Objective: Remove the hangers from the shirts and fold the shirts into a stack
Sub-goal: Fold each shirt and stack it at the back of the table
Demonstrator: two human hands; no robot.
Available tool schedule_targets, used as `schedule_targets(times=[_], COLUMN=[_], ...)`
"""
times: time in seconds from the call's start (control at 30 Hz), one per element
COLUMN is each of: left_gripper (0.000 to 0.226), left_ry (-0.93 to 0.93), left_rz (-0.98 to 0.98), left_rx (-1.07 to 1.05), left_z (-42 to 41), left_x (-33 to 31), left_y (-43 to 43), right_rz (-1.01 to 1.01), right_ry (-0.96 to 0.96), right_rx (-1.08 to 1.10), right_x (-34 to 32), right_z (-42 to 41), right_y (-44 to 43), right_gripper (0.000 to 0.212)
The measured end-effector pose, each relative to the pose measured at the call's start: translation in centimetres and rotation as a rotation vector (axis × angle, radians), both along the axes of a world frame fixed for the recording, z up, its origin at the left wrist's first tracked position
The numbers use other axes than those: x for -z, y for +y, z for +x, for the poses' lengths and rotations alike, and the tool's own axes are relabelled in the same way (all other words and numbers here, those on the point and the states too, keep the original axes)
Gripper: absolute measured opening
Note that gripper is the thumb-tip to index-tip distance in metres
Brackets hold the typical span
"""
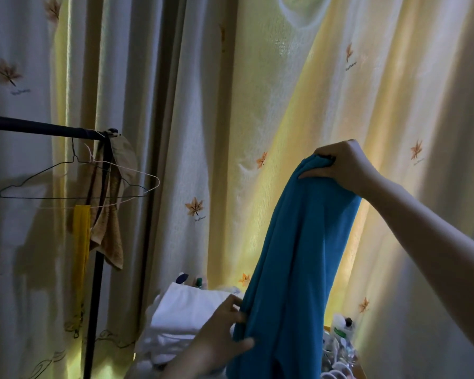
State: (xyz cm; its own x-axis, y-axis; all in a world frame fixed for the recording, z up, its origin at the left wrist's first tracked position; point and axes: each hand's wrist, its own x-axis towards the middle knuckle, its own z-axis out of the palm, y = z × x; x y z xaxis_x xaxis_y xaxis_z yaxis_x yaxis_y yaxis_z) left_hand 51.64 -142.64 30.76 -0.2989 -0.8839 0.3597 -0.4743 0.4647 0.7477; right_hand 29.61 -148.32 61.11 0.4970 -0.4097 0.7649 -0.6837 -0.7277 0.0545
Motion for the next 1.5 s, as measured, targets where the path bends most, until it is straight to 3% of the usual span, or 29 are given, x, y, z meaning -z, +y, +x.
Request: schedule_targets(times=[0.07, 0.13, 0.27, 0.33, 0.4, 0.53, 0.63, 0.73, 0.83, 0.9, 1.0, 1.23, 1.33, 1.5], left_gripper=[0.009, 0.011, 0.051, 0.048, 0.042, 0.011, 0.022, 0.037, 0.02, 0.009, 0.019, 0.019, 0.024, 0.022], left_ry=[0.147, 0.26, 0.213, 0.125, 0.08, 0.063, -0.071, -0.051, -0.097, 0.013, 0.225, 0.587, 0.611, 0.533], left_rz=[-0.126, -0.179, -0.348, -0.427, -0.394, -0.367, -0.186, -0.099, -0.17, -0.246, -0.142, -0.12, -0.168, -0.172], left_rx=[-0.115, -0.224, -0.22, -0.325, -0.425, -0.396, -0.367, -0.315, -0.34, -0.347, -0.384, -0.436, -0.459, -0.46], left_z=[0.4, 0.4, -2.2, -3.4, -3.8, -3.3, -3.0, -3.9, -4.3, -3.3, 0.3, 10.1, 13.2, 15.5], left_x=[1.7, 3.1, 3.9, 3.7, 3.2, 4.5, 7.3, 8.3, 7.4, 7.5, 6.8, -0.9, -4.1, -6.1], left_y=[-0.2, -0.1, 0.4, -0.3, -1.1, -1.9, -1.8, -2.0, -2.4, -2.5, -2.3, -3.9, -3.4, -1.5], right_rz=[0.008, 0.023, 0.069, 0.07, 0.073, 0.088, 0.094, 0.102, 0.093, 0.091, 0.112, 0.198, 0.202, 0.202], right_ry=[-0.038, -0.079, -0.095, -0.096, -0.095, -0.091, -0.116, -0.131, -0.135, -0.157, -0.195, -0.233, -0.263, -0.323], right_rx=[0.0, -0.008, -0.01, -0.023, -0.026, 0.004, 0.003, 0.001, 0.017, 0.035, 0.11, 0.211, 0.201, 0.18], right_x=[0.1, 0.3, 0.3, 0.3, 0.3, 0.3, 0.6, 0.5, 0.2, 0.1, 0.3, 1.7, 2.1, 2.4], right_z=[-0.5, -1.0, -1.2, -1.2, -1.2, -1.7, -2.5, -2.7, -2.9, -3.7, -5.3, -6.9, -6.9, -6.8], right_y=[-0.3, -0.5, -0.8, -0.8, -0.7, -0.9, -1.0, -0.9, -0.9, -1.0, -1.5, -2.6, -2.9, -3.3], right_gripper=[0.046, 0.045, 0.042, 0.038, 0.039, 0.041, 0.046, 0.046, 0.045, 0.043, 0.039, 0.038, 0.026, 0.032])
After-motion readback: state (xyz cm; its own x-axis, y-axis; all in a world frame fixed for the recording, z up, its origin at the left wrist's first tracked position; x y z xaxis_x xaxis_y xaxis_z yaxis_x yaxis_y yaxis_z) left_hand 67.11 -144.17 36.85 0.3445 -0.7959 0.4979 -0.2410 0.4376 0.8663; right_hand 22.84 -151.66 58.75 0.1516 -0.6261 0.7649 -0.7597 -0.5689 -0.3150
